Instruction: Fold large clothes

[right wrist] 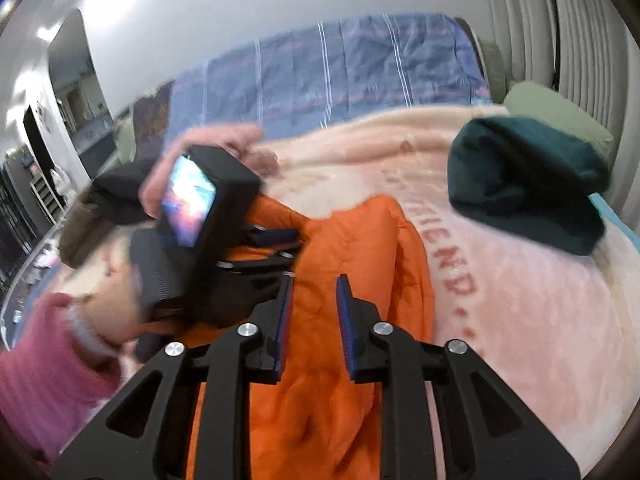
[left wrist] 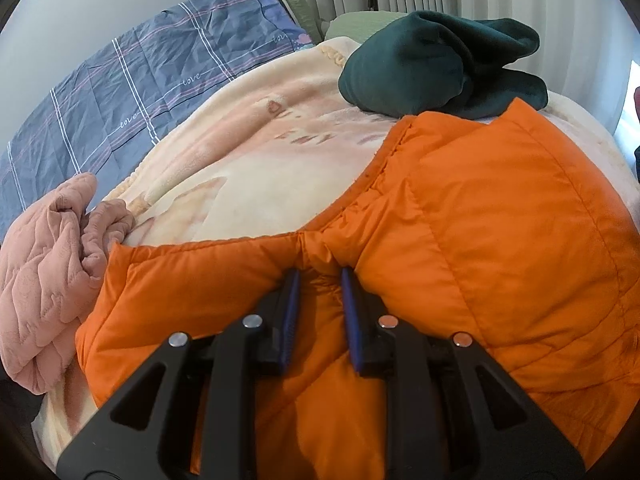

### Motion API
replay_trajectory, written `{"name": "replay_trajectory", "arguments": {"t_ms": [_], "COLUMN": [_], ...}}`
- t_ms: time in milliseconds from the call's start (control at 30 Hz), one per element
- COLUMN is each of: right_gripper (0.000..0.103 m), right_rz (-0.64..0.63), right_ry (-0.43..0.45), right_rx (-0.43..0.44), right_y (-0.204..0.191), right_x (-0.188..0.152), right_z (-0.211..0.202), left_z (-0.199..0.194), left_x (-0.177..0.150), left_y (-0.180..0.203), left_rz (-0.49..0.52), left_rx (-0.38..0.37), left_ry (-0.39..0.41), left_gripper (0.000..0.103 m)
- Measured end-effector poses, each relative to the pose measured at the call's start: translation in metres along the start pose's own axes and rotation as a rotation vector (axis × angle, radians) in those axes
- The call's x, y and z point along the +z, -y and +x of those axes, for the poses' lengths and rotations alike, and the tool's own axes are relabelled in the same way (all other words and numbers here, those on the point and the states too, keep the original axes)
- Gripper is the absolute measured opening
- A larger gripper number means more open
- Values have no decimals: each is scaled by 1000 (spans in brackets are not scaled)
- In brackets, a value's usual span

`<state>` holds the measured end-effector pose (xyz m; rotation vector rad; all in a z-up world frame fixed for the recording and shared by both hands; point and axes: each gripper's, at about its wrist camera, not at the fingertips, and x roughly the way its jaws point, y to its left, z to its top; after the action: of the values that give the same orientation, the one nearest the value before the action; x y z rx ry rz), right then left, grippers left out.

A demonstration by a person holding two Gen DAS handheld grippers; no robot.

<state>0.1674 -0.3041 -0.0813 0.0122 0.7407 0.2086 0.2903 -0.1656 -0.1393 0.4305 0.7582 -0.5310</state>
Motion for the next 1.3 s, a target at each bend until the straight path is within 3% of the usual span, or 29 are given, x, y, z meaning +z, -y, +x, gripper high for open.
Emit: {"name": "replay_trajectory", "arguments": {"t_ms": [33,67,200,500,600,633,700,733,833,1000,1100,1200,1233,1300], "right_gripper": [12,10,10,10,10,10,10,11,11,16,16,16,10,10], "right_rz": [-20,-23,29,43,74,78,74,70,64,167,115,21,38,102], "right_ry": [-18,-12,52,53,52,52,53,54,47,82,109,17,-8,-10], "right_rx": [-61,-68,-70,-46,-15,-11,-14,-18,-20,53,107,-24,-49,-22], "right_y": [4,7,13,16,20,21,21,21,21,26,9,-13,-12,-5], "right_x": [-8,-16,-38,-40,-40,-40,-40,-40,-39,-64,-94,-126,-137,-140], "right_z": [19,29,33,35,34,34,33,33,28,-42,-83,-68,-55,-49], "left_z": [0,0,4,-8,-48,-61,-96,-104,-91,-84,-83,-81,-82,-82], "left_x": [0,0,1,-2,-12,-17,-34,-42,-68,-76,-77,-74,-76,-78], "left_y": [0,0,3,1,-11,-12,1,12,42,49,51,47,48,48], "left_rz": [-3,-7,0,-25,-102,-100,-12,40,180,167,172,172,168,168], "left_rx": [-4,-9,-17,-16,-127,-165,-229,-226,-115,-95,-96,-113,-127,-136], "left_ry": [-1,0,1,34,61,75,112,116,72,58,48,37,38,41], "left_gripper": [20,20,20,23,25,32,42,53,56,56,56,56,56,56]}}
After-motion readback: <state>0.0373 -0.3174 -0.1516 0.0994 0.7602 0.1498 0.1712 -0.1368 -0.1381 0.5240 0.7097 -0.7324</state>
